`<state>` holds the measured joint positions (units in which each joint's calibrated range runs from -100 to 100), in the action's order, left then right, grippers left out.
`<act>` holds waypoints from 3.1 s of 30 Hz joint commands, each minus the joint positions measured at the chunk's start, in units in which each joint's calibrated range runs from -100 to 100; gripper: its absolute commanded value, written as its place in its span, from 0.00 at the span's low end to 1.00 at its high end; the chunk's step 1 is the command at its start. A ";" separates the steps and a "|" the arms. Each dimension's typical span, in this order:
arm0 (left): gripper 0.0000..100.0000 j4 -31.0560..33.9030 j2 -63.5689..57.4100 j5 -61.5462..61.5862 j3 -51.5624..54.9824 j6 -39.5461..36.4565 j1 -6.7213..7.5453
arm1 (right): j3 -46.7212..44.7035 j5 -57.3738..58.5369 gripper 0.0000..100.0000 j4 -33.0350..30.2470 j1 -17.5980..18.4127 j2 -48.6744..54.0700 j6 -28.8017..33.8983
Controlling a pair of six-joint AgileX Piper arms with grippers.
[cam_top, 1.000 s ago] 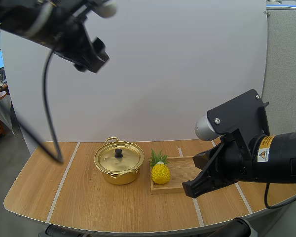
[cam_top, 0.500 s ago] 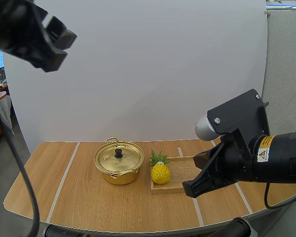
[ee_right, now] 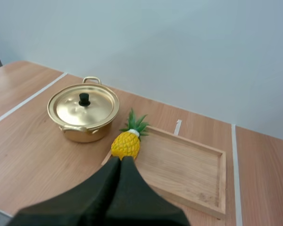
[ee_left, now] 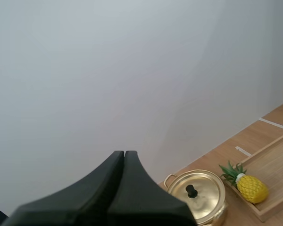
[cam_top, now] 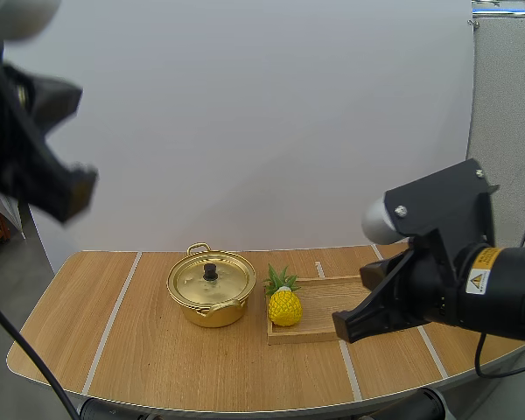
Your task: Open the pot, put the grape inside, and close it
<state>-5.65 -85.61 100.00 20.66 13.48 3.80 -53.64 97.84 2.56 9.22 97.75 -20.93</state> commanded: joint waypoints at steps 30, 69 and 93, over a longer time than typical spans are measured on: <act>0.00 1.23 -14.39 -58.22 48.37 -14.98 -3.41 | -16.85 -52.14 0.00 0.15 -8.22 2.25 5.22; 0.00 1.23 -14.39 -69.55 79.34 -23.43 -3.41 | -46.36 -66.61 0.00 0.15 -8.22 2.25 5.22; 0.00 1.23 -14.39 -70.67 79.34 -23.72 -3.41 | -46.36 -66.62 0.00 0.15 -8.22 2.25 5.22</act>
<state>-4.40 -99.79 30.65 99.91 -9.76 0.47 -99.96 31.37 2.56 1.15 99.63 -15.78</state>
